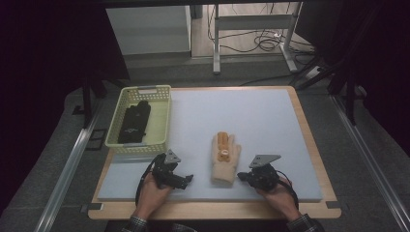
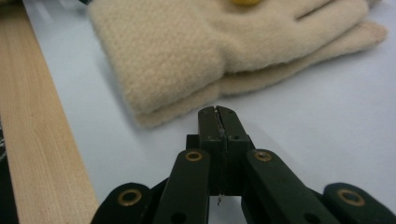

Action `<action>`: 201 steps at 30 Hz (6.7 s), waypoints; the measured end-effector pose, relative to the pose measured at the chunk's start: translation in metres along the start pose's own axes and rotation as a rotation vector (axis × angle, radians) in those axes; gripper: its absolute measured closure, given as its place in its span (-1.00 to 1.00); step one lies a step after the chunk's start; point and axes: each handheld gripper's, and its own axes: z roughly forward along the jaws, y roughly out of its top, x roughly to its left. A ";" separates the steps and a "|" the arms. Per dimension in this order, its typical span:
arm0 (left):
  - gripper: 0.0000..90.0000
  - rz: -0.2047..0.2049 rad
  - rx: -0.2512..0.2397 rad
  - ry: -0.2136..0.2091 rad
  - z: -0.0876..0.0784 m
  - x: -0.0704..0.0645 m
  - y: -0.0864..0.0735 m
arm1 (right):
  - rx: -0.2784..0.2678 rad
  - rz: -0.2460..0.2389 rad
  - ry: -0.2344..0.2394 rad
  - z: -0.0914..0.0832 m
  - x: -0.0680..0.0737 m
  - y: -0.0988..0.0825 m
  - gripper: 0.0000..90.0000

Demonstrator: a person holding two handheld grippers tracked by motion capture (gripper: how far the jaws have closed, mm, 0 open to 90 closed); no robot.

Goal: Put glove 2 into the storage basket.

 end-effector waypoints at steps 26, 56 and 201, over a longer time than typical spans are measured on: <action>-1.00 -0.006 0.040 0.002 -0.019 0.014 -0.008 | -0.012 -0.090 0.062 0.070 0.036 0.055 0.96; -1.00 0.055 0.032 -0.045 -0.006 -0.001 0.004 | -0.043 0.043 -0.216 -0.006 -0.036 -0.001 0.16; -0.22 -0.547 0.254 0.179 -0.014 0.192 0.097 | -0.038 0.179 -0.368 -0.035 -0.075 -0.031 -0.59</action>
